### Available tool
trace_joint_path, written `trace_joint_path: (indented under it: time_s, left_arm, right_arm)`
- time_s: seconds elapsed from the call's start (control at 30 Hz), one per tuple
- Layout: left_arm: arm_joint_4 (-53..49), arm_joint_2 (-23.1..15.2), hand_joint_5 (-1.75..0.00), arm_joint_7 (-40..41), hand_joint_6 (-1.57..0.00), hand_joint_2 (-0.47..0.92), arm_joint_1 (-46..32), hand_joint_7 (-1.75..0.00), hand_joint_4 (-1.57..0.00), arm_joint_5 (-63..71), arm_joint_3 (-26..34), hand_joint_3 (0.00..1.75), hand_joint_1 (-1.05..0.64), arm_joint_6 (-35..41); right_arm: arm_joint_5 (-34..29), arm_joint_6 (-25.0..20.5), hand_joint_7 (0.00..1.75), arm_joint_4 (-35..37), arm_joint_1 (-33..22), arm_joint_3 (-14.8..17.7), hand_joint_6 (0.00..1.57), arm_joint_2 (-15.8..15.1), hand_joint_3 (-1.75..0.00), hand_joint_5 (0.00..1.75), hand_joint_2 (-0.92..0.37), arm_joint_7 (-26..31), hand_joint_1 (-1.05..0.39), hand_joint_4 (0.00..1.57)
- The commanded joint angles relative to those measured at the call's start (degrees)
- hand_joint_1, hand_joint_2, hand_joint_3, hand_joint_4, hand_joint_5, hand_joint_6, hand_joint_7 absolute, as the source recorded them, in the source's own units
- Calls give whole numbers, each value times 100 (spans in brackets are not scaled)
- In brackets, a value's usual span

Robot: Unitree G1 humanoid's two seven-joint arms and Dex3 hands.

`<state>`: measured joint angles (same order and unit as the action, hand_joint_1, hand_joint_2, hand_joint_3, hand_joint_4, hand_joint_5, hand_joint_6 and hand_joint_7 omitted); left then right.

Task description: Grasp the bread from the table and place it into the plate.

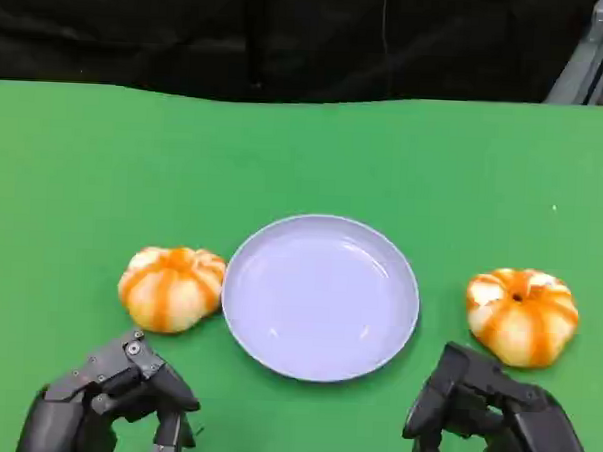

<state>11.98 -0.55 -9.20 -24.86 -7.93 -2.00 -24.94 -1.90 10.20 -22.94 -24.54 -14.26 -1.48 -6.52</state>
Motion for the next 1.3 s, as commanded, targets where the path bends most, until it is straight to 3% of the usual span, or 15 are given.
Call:
trace_joint_path:
  time_s: [0.03, 0.5, 0.67, 0.8, 1.0, 1.1, 1.3]
  left_arm:
    - [10, -43, -164, 11, -79, 36, -23, -134, -80, 19, 43, 136, -9, 61]
    - [23, -29, -164, 64, -79, 37, -21, -134, -80, 164, 66, 136, -8, 63]
    - [30, -53, -157, 198, -77, 44, 67, -128, -77, 483, 93, 129, -7, 176]
    - [149, -71, -140, 447, -72, 48, 187, -113, -73, 971, 129, 118, -10, 495]
    - [659, -131, -116, 661, -59, 70, 469, -69, -57, 1550, 138, 70, -15, 1621]
    - [800, -238, -102, 665, -57, 84, 671, -48, -50, 1821, 128, 36, -23, 2112]
    - [849, -860, -78, 669, -44, 92, 1309, -23, -34, 3344, -126, 11, -41, 2929]
  right_arm:
    - [7, -5, 161, -24, -17, 44, 68, -37, -153, 175, -28, 36, 12, 74]
    - [31, 118, 161, 53, -17, 40, 68, -66, -153, 175, -28, -9, 11, 74]
    - [18, 41, 162, 4, -38, 31, 68, -76, -152, 175, -28, -2, 10, 75]
    - [-18, -17, 161, -44, -58, -3, 68, -55, -153, 175, -29, 31, 11, 74]
    - [-185, -137, 162, -169, -98, -87, 67, -26, -150, 175, -30, 140, 9, 71]
    - [-167, -89, 163, -142, -73, -85, 67, -42, -150, 175, -30, 134, 10, 72]
    - [-89, -93, 164, -147, -98, -76, 66, -37, -151, 175, -30, 114, 11, 73]
